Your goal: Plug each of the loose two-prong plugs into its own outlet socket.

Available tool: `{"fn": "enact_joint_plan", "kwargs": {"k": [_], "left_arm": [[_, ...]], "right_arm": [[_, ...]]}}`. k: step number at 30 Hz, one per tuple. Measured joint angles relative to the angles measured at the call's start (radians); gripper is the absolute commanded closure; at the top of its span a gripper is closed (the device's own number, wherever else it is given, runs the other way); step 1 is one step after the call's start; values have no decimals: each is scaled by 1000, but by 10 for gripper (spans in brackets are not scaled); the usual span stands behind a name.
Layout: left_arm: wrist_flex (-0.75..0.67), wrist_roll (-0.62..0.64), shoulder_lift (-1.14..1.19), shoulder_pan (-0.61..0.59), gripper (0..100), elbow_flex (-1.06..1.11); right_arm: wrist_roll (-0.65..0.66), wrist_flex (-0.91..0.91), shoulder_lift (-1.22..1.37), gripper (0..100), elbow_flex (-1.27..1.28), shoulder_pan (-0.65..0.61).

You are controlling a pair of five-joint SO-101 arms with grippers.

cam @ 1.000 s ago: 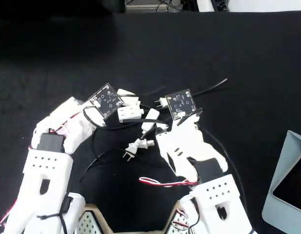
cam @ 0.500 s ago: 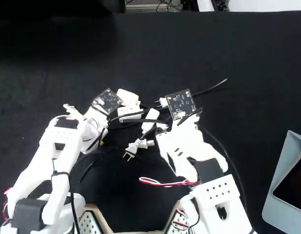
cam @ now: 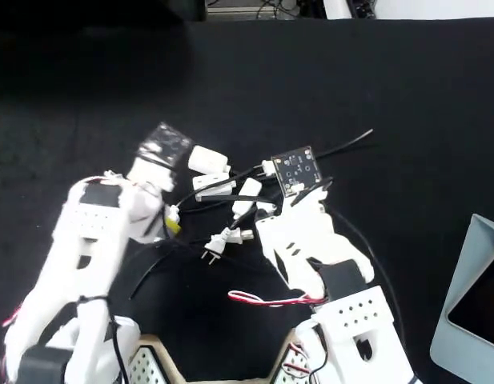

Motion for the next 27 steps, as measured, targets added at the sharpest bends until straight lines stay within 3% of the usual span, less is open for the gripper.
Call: {"fn": "enact_joint_plan", "kwargs": {"k": [5,13,21,27], "left_arm": [[77,6,-160,-163,715,-11],[97,163,-422,-476,715,127],[97,307,-723,-598,715,338],[98,351,-898,-611,715,445]], "right_arm": [[-57,-48,0,986,0,-32],[-66,-49,0,986,-28,-322],[-68,-49,34,986,-121,-468],[-68,-49,281,986,-232,-516]]}}
